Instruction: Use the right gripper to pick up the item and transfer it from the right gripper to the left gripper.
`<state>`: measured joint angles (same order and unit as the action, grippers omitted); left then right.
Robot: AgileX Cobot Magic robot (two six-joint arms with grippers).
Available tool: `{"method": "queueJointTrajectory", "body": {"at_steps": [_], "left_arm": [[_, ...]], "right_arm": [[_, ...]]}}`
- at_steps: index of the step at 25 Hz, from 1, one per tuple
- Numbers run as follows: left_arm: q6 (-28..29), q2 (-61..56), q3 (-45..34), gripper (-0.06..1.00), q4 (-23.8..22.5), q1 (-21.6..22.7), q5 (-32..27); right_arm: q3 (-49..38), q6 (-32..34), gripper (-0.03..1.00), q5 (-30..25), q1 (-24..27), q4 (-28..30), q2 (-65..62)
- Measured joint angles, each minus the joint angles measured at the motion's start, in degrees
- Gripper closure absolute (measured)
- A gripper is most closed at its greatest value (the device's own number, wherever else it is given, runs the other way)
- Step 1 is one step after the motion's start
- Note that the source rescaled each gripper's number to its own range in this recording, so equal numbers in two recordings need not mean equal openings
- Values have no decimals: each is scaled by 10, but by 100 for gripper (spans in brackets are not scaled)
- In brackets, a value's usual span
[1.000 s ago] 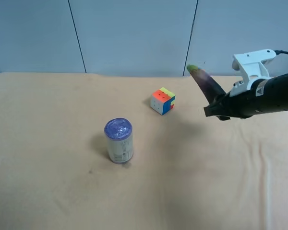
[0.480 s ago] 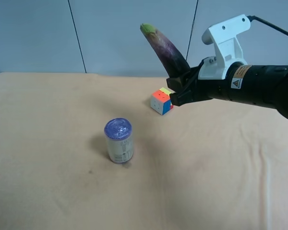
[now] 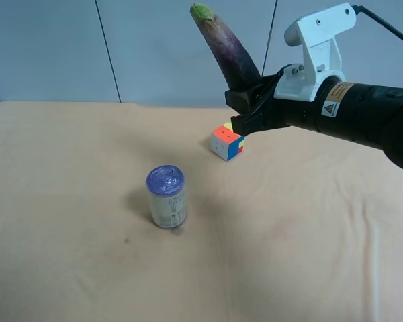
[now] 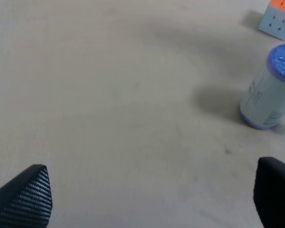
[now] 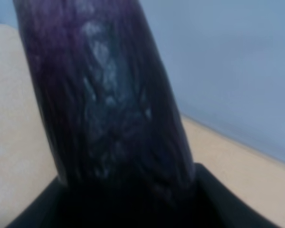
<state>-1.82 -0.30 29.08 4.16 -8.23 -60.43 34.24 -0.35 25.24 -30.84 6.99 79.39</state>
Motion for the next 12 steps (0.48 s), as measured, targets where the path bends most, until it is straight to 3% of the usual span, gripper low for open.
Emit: {"method": "queueJointTrajectory", "body": {"at_steps": [8, 12], "left_arm": [[1, 0, 0, 20, 2, 0, 0], [1, 3, 0, 20, 26, 0, 5]], "right_arm": [[0, 0, 97, 0, 0, 0, 0], [0, 3, 97, 9, 0, 0, 0]]}}
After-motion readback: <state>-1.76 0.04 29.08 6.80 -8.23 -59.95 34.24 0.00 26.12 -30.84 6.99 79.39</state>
